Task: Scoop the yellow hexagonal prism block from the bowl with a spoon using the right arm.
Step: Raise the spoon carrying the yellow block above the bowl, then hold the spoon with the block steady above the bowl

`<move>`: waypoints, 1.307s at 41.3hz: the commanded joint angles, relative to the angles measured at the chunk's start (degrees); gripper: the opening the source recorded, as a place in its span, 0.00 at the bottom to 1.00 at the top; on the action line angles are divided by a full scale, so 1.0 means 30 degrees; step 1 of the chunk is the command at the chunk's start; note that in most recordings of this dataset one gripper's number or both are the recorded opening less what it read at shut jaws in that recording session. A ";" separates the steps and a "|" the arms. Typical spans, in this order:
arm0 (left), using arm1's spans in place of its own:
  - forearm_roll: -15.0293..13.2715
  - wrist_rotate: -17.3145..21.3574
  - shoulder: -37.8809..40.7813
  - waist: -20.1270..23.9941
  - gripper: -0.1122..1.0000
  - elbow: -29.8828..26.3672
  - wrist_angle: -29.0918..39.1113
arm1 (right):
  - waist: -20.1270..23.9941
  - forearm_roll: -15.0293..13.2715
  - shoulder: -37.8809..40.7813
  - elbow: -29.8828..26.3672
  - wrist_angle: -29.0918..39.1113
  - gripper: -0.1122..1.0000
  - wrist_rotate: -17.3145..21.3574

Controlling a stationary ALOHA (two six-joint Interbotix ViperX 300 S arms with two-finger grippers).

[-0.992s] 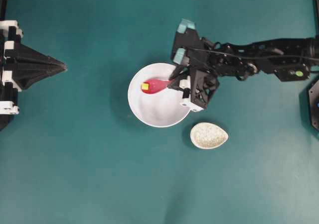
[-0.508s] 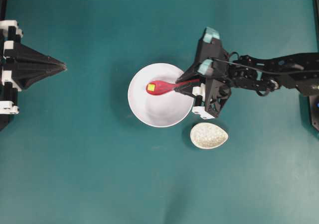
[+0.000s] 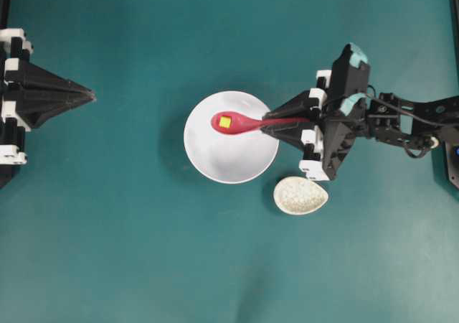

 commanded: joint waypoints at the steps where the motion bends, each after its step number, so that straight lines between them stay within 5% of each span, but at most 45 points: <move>1: -0.0029 -0.0029 0.0088 0.0029 0.10 -0.0557 -0.0205 | 0.0176 0.0000 -0.0674 -0.0146 -0.0586 0.33 0.0146; 54: -0.0029 -0.0469 0.0088 0.0059 0.10 -0.0557 0.0762 | 0.0234 -0.0059 -0.2432 0.0264 -0.0527 0.33 0.0176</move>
